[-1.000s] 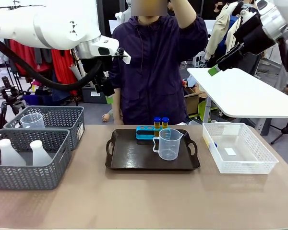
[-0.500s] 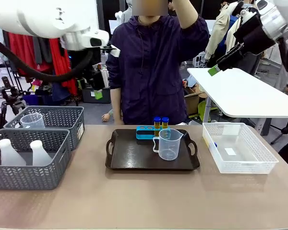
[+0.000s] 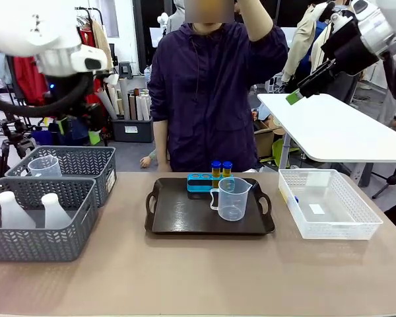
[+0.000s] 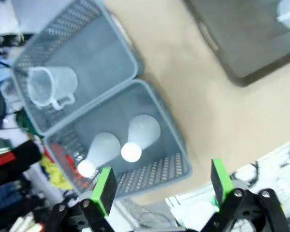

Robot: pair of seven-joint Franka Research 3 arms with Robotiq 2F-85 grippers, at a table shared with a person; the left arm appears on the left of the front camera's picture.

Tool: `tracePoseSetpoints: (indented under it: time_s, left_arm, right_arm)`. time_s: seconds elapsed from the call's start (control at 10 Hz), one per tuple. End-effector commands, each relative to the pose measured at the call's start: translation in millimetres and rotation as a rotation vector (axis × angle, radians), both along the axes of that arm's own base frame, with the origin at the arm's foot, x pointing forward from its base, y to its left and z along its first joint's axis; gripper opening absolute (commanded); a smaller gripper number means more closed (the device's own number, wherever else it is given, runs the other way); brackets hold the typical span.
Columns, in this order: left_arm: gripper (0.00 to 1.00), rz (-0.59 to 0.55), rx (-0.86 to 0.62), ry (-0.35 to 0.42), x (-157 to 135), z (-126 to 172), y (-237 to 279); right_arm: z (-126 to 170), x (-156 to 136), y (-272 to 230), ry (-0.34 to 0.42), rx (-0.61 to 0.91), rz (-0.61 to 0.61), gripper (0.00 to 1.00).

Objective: Prepare the laboratory tools.
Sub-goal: Pick up one Small flask and place it on the Handle tray.

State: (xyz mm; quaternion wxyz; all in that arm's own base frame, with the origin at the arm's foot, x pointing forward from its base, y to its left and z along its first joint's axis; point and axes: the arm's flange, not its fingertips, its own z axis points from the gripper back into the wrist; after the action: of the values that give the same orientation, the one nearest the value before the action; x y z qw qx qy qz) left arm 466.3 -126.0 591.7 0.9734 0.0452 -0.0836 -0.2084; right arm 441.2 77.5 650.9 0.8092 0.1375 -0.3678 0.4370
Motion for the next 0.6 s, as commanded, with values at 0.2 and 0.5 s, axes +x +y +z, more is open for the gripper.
tracePoseSetpoints:
  time_s: [0.2, 0.5]
  left_arm:
    - [1.00, 0.155, -0.063, -0.013, 4.7, -73.4, 48.4]
    - [1.00, 0.253, -0.057, 0.048, 2.5, -113.4, 63.2]
  right_arm:
    - [1.6, -0.9, -0.2, -0.003, -0.006, 0.004, 1.00]
    - [1.6, -0.9, -0.2, -0.003, -0.006, 0.004, 1.00]
